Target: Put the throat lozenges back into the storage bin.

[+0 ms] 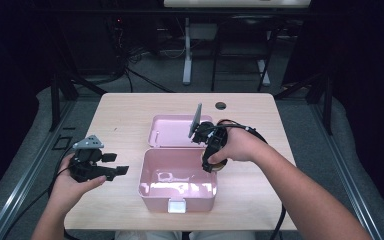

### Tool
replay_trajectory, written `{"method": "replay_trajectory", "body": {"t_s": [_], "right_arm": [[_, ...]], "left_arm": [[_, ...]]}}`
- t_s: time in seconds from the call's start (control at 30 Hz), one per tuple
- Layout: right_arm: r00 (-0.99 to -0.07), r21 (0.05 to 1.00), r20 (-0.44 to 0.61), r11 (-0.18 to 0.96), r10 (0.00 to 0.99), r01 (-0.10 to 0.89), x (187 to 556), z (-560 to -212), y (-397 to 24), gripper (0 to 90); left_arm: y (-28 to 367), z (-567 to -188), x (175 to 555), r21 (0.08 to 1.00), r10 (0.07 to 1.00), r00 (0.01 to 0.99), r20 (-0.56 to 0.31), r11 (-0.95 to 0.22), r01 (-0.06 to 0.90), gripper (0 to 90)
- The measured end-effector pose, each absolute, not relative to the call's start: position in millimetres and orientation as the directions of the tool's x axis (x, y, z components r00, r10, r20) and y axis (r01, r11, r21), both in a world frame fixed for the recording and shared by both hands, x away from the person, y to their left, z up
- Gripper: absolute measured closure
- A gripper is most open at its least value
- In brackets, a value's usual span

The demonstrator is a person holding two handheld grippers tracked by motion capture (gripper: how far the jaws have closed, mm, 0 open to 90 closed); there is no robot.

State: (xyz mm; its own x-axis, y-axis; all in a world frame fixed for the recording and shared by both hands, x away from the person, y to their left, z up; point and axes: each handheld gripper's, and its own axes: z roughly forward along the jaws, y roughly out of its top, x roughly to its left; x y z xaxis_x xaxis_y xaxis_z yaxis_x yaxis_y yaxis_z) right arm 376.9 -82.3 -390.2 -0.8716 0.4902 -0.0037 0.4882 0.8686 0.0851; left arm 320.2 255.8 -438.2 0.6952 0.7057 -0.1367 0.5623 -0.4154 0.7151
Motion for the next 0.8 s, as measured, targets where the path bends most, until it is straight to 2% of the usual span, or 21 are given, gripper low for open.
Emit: {"method": "replay_trajectory", "body": {"t_s": [0.8], "right_arm": [[-0.945,0.079,-0.018,0.943,0.326,0.324,369.4,-412.8,-53.7,20.2]], "left_arm": [[258.3,-437.8,320.7,0.716,0.709,0.692,-0.139,-0.411,0.565,31.4]]}}
